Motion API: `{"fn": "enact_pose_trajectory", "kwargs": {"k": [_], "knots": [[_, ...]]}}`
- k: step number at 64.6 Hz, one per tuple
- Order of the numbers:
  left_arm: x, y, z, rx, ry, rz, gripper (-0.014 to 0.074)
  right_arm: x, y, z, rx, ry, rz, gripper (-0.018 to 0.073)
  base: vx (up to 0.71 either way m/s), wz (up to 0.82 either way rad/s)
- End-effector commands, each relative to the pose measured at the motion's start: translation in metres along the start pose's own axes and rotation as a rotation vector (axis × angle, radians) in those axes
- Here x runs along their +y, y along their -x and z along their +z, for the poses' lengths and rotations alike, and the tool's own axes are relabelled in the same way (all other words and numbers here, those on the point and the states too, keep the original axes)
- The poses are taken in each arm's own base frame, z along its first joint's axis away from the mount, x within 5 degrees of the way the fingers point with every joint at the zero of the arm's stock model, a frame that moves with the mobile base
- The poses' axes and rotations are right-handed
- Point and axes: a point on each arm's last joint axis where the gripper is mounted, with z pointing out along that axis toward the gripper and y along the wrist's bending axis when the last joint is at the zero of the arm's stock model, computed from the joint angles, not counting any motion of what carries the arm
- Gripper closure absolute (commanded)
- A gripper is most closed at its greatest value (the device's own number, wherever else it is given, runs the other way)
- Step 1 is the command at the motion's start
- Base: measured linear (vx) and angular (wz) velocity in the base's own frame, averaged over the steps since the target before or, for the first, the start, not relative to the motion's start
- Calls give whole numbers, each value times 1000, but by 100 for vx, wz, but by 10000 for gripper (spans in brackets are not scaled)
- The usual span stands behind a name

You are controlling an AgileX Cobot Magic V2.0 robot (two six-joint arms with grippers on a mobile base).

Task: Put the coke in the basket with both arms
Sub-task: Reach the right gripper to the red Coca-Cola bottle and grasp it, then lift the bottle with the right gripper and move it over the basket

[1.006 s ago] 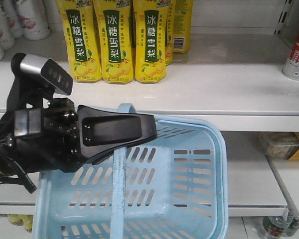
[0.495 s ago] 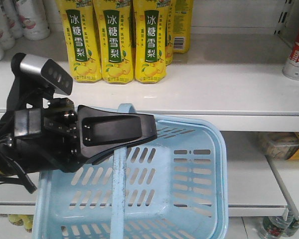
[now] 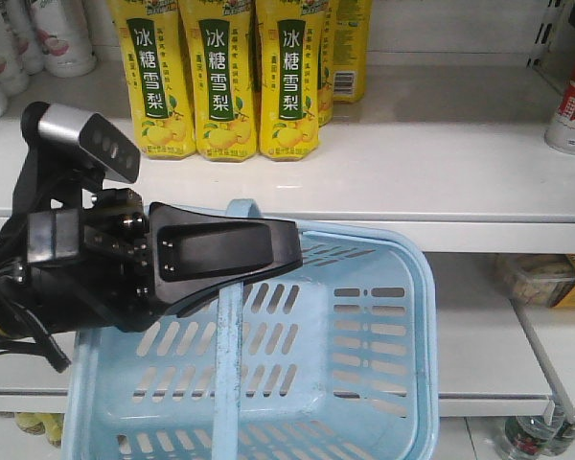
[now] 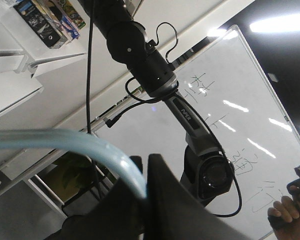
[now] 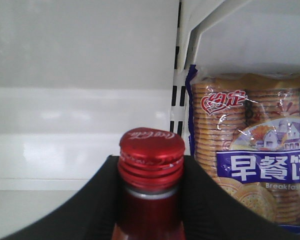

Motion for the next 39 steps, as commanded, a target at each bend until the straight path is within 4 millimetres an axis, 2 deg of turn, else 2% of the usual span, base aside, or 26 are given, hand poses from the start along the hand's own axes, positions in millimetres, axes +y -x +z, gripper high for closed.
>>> {"fn": "enact_pose_trajectory", "kwargs": {"k": [1, 11, 21, 35, 39], "knots": [[-33, -1, -1, 36, -237, 32, 602, -1, 32, -16, -135, 2, -19, 574, 0, 0], [-33, -1, -1, 36, -237, 32, 602, -2, 48, -41, -117, -17, -13, 568, 0, 0], [-33, -1, -1, 36, -237, 32, 602, 1, 69, -86, -121, -26, -28, 564, 0, 0], [-33, -1, -1, 37, -237, 32, 603, 21, 86, -152, -89, 76, -54, 561, 0, 0], [-33, -1, -1, 37, -237, 32, 603, 29, 86, -164, -63, 138, -32, 561, 0, 0]]}}
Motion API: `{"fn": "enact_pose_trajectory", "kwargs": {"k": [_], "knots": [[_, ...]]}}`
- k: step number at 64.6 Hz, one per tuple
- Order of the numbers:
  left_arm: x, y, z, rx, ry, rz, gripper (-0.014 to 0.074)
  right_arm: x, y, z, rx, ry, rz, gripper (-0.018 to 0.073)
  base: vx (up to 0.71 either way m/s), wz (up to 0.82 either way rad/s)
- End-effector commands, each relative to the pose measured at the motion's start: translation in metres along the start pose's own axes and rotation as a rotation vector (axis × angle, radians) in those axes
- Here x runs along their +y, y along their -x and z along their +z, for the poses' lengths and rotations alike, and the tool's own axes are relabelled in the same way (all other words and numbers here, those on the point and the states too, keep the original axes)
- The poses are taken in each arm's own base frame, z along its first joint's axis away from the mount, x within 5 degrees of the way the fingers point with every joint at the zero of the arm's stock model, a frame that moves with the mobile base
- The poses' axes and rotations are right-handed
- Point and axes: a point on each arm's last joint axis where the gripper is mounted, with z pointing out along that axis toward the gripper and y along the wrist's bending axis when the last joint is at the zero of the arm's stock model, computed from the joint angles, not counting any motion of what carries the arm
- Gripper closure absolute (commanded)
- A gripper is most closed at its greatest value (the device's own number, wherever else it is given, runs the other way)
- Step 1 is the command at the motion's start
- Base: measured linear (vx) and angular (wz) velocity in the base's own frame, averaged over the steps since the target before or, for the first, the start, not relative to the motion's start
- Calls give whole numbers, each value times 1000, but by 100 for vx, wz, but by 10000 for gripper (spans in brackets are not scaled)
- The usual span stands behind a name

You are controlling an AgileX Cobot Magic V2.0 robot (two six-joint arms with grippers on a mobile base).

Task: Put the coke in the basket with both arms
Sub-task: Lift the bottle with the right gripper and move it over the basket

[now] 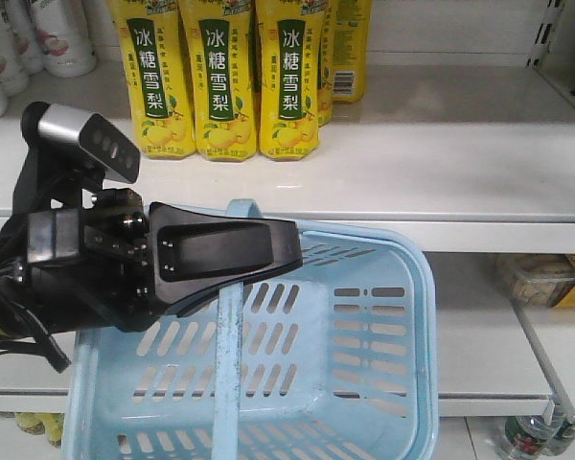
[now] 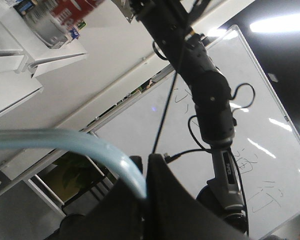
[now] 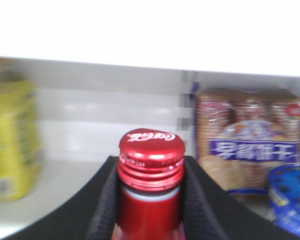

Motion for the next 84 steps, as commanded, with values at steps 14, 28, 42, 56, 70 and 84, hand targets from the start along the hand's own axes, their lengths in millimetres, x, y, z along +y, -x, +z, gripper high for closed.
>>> {"fn": "enact_pose_trajectory", "kwargs": {"k": [14, 28, 42, 56, 70, 84], "knots": [[-33, -1, -1, 37, -237, 32, 603, 48, 19, -57, -39, 404, 46, 561, 0, 0], [-33, -1, -1, 37, -237, 32, 603, 107, -17, -46, 76, 694, 18, 561, 0, 0], [-33, -1, -1, 37, -237, 32, 603, 142, -70, -28, 177, 755, 19, 561, 0, 0], [-33, -1, -1, 37, -237, 32, 603, 156, -96, -12, 208, 745, 46, 561, 0, 0], [-33, -1, -1, 38, -236, 33, 603, 164, -107, -4, 266, 745, 34, 545, 0, 0], [-33, -1, -1, 37, -237, 32, 603, 164, -107, -4, 271, 745, 33, 386, 0, 0]]}}
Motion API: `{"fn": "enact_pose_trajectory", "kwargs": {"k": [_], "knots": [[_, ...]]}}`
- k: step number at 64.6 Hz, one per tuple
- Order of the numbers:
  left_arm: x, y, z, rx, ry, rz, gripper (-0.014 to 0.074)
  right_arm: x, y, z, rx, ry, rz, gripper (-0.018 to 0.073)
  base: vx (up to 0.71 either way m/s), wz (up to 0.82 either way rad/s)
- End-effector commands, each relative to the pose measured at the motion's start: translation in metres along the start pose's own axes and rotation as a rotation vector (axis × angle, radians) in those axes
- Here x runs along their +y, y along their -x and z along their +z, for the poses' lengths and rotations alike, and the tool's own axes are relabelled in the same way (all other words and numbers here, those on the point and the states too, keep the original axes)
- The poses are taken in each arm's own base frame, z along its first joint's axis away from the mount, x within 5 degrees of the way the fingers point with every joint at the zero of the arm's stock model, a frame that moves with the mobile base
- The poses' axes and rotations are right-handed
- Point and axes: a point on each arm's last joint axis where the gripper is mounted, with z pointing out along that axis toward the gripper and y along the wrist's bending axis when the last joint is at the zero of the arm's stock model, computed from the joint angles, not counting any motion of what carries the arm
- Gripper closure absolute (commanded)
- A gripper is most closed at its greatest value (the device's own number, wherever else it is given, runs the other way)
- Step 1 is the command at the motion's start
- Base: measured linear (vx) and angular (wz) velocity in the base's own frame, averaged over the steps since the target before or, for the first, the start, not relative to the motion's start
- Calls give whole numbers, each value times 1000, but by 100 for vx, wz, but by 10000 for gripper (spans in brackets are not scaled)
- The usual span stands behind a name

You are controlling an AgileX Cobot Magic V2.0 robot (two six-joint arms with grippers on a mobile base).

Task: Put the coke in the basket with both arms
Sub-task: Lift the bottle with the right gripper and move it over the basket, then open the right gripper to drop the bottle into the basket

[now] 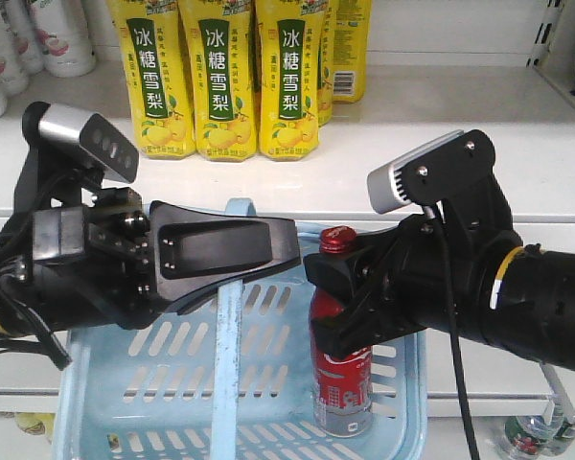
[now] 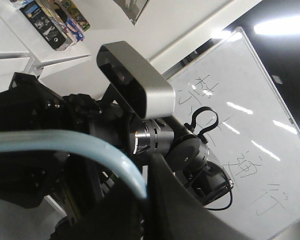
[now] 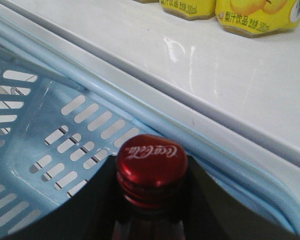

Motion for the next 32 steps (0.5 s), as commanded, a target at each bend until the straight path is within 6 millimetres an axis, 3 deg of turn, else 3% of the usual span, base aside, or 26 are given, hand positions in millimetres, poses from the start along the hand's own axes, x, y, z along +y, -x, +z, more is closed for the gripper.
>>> {"fn": "enact_pose_trajectory", "kwargs": {"k": [1, 17, 32], "knots": [[-34, -2, -1, 41, -247, 31, 603, 1, 22, -10, -154, -4, -8, 377, 0, 0], [-34, -2, -1, 41, -247, 31, 603, 1, 22, -10, -154, -5, -11, 117, 0, 0], [-34, -2, -1, 40, -247, 31, 603, 0, 24, -17, -165, -8, -20, 87, 0, 0]]}}
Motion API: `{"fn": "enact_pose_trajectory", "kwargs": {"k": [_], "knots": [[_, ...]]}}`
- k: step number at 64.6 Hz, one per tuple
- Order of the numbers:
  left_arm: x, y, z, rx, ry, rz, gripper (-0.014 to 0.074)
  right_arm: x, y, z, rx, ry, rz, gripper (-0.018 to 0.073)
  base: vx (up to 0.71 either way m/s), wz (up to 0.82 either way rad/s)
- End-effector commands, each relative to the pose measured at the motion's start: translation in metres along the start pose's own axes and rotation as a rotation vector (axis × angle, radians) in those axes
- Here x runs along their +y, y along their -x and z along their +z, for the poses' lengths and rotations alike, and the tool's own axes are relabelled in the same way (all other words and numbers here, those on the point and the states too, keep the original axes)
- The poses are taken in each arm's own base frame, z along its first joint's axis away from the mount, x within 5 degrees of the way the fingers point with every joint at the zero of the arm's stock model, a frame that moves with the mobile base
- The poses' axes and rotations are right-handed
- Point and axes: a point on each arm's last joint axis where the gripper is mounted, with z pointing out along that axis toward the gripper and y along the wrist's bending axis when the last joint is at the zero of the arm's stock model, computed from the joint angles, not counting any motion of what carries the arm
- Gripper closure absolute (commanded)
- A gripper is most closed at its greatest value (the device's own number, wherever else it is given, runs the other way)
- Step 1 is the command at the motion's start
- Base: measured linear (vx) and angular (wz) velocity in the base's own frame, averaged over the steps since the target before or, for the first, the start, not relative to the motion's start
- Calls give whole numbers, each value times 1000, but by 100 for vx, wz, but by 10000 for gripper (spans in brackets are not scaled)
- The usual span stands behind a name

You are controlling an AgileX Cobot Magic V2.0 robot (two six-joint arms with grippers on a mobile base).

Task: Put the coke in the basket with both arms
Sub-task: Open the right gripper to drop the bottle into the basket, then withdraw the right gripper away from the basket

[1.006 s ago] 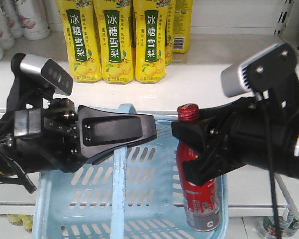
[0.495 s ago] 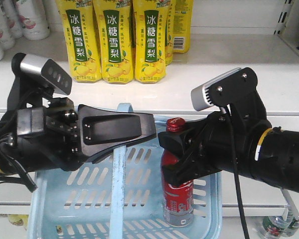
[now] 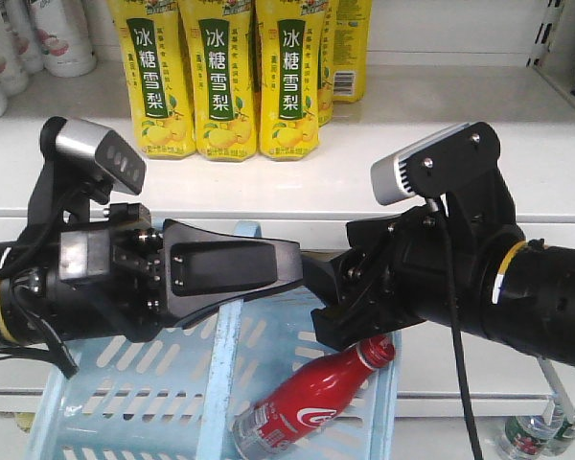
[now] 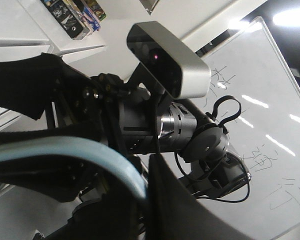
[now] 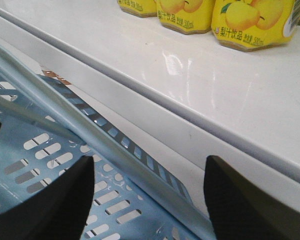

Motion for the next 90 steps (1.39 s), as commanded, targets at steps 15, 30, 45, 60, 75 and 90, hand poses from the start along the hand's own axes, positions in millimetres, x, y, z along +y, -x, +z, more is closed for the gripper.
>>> {"fn": "enact_pose_trajectory", "kwargs": {"k": [15, 30, 45, 60, 75, 90], "knots": [[-41, 2, -3, 12, -295, 31, 603, 2, 29, -59, -214, -13, -79, 199, 0, 0], [-41, 2, -3, 12, -295, 31, 603, 3, 24, -112, -247, -38, -150, 575, 0, 0], [-41, 2, -3, 12, -295, 31, 603, -4, 4, -147, -248, -110, -143, 564, 0, 0], [-41, 2, -3, 12, -295, 31, 603, -15, -49, -142, -257, -176, -74, 563, 0, 0], [-41, 2, -3, 12, -295, 31, 603, -25, -98, -128, -205, -235, 6, 563, 0, 0], [-41, 2, -3, 12, -295, 31, 603, -30, -112, -123, -175, -270, 9, 563, 0, 0]]}}
